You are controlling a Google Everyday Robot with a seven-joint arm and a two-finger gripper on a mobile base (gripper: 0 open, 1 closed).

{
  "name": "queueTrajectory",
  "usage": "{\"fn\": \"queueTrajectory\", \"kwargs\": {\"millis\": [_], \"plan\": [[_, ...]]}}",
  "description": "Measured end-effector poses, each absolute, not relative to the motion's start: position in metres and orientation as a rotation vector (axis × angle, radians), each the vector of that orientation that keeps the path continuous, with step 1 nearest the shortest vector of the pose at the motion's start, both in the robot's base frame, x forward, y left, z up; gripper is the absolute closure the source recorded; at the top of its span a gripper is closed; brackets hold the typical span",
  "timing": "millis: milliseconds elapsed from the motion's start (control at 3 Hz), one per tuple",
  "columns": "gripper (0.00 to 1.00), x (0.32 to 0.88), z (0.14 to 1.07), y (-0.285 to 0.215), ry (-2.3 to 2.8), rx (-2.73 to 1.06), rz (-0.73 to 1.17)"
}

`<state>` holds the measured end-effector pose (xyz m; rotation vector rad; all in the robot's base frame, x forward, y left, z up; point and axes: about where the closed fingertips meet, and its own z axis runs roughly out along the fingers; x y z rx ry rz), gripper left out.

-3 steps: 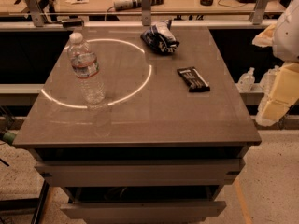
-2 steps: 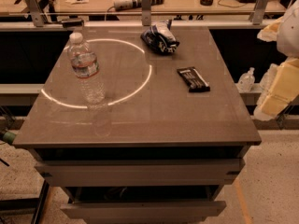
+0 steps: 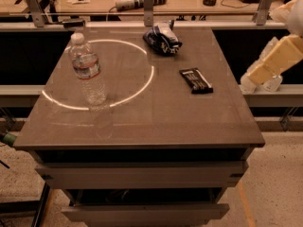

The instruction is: Move blue chip bag near water bottle

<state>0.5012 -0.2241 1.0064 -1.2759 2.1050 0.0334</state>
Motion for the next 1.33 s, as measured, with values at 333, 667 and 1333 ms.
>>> {"fn": "queueTrajectory", "kwargs": {"millis": [333, 667, 1333], "plan": [[0.00, 0.555, 1.001, -0.216, 2.062, -1.127, 0.136], [0.00, 0.600, 0.993, -0.212, 2.053, -1.041, 0.200], [0.00, 0.644, 0.973, -0.208, 2.066, -0.999, 0.241]]}}
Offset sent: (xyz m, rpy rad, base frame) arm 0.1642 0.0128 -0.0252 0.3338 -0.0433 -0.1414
